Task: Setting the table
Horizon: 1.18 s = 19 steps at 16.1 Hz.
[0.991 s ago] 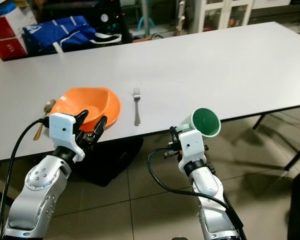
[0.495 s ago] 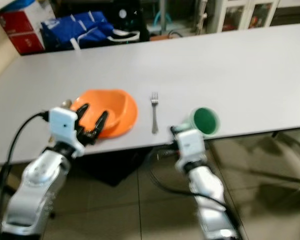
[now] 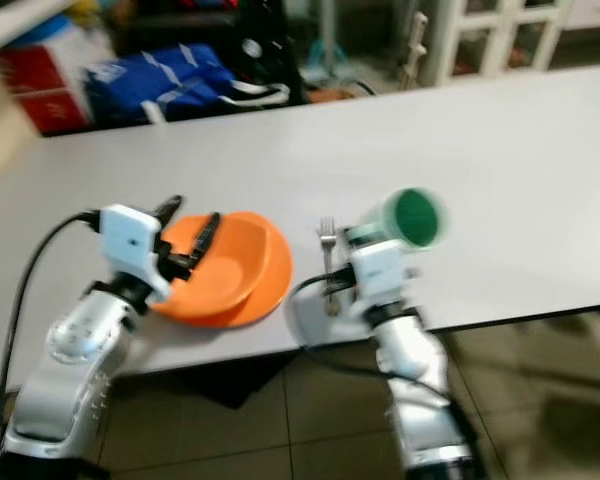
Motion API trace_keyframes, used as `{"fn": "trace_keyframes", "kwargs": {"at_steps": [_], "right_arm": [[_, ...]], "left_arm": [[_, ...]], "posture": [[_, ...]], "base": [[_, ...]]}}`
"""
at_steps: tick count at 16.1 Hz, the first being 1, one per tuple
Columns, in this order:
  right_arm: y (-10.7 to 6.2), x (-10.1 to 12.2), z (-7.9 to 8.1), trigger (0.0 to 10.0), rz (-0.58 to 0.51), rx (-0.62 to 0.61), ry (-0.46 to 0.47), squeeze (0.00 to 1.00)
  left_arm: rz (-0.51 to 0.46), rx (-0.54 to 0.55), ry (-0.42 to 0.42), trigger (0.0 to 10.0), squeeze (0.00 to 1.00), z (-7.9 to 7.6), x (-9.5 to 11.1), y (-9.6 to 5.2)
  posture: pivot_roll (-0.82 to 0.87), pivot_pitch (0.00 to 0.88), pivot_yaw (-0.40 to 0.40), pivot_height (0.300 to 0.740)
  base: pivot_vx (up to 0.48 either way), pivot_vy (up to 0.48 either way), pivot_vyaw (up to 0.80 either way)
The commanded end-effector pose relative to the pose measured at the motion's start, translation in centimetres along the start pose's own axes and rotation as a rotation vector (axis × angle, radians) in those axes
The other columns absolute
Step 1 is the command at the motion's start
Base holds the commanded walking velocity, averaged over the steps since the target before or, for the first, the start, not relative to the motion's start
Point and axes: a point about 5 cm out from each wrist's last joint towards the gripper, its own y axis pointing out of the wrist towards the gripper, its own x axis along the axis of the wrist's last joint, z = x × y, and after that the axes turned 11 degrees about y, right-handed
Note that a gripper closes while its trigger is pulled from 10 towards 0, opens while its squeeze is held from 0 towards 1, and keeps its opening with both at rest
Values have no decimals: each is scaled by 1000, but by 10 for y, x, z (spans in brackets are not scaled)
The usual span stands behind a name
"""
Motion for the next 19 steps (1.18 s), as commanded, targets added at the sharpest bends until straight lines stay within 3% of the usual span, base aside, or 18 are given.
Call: {"fn": "trace_keyframes", "kwargs": {"at_steps": [1, 7, 8, 10, 14, 19], "right_arm": [[-1, -2, -9, 10000, 13, -37, -30, 0], [34, 27, -35, 10000, -50, -89, -79, 0], [52, 40, -44, 10000, -70, -88, -87, 0], [65, 45, -44, 10000, -69, -70, -75, 0], [93, 47, -28, 10000, -29, 6, -89, 0], [110, 55, -37, 10000, -37, -1, -156, 0]], "left_arm": [[-41, -11, -1, 10000, 0, -1, 10, 5], [-30, 7, -24, 10000, 0, 2, 7, -1], [-27, 8, -25, 10000, 0, 2, 7, -5], [-20, 11, -25, 10000, 0, 1, 7, -9], [2, 23, -37, 10000, 0, -3, 6, -21], [16, 42, -37, 10000, 0, -3, 8, -28]], "posture": [[-184, 0, 147, 740], [-162, 0, 138, 740], [-146, 0, 130, 740], [-131, 0, 121, 740], [-89, 14, 91, 740], [-65, 39, 73, 740]], "base": [[0, 0, 0], [0, 0, 0], [0, 0, 0], [0, 0, 0], [0, 0, 0], [0, 0, 0]]}}
